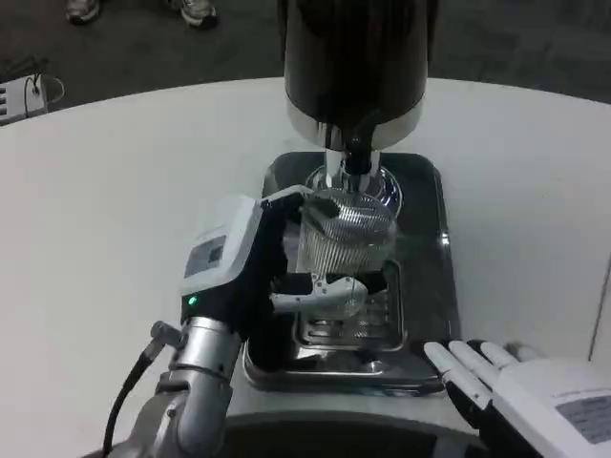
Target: Grasp the cup under the faucet to collect the drink, then remove the cup.
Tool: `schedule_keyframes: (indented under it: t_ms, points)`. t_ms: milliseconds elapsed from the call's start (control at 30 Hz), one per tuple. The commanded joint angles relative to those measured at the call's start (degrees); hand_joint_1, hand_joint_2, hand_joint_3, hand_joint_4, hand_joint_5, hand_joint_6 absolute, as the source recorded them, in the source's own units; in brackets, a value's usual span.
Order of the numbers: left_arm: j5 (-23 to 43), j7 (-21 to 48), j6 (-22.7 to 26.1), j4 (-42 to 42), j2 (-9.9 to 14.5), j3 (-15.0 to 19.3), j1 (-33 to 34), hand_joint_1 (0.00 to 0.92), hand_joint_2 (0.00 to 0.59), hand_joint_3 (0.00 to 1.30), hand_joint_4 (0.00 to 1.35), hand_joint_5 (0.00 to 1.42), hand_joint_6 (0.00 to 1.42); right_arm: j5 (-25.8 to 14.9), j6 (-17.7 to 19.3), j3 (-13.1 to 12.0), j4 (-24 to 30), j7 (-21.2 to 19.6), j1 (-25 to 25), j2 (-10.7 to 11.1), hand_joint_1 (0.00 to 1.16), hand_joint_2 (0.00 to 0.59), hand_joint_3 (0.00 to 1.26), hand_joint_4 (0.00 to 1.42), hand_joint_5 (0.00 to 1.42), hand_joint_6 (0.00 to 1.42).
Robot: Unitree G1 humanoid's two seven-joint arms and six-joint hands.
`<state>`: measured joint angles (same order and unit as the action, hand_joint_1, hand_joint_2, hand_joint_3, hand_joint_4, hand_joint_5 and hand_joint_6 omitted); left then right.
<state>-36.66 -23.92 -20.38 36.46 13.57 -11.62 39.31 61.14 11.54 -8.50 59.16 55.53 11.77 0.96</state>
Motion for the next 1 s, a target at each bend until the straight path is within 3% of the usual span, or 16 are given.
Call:
schedule_keyframes:
  t_ms: [33, 267, 567, 1000]
  points:
    - [0.08, -0.1, 0.43, 0.28, 0.44, -1.03, 1.13, 0.493, 0.0, 0.86, 0.91, 1.06, 1.16, -1.13, -1.1, 0.0, 0.84, 0.7, 0.3, 1.12, 0.52, 0.459, 0.0, 0.0, 0.0, 0.0]
    - [0.26, 0.95, 1.92, 0.28, 1.01, -1.51, 1.48, 0.357, 0.026, 0.72, 0.67, 0.89, 0.96, -1.76, -4.24, 0.92, 0.84, 0.85, 0.03, 3.19, 0.52, 0.459, 0.0, 0.0, 0.0, 0.0]
    - [0.63, 1.65, 2.25, 1.37, 1.93, -1.85, 2.07, 0.218, 0.033, 0.6, 0.43, 0.55, 0.58, -3.2, -9.47, 2.77, 0.14, 0.02, -0.81, 7.49, 0.52, 0.46, 0.0, 0.0, 0.0, 0.0]
    - [3.83, 8.81, -1.43, 3.0, 2.68, -3.28, 4.7, 0.158, 0.018, 0.35, 0.16, 0.28, 0.31, -4.9, -14.26, 4.41, -1.0, -1.06, -1.35, 11.34, 0.52, 0.46, 0.0, 0.0, 0.0, 0.0]
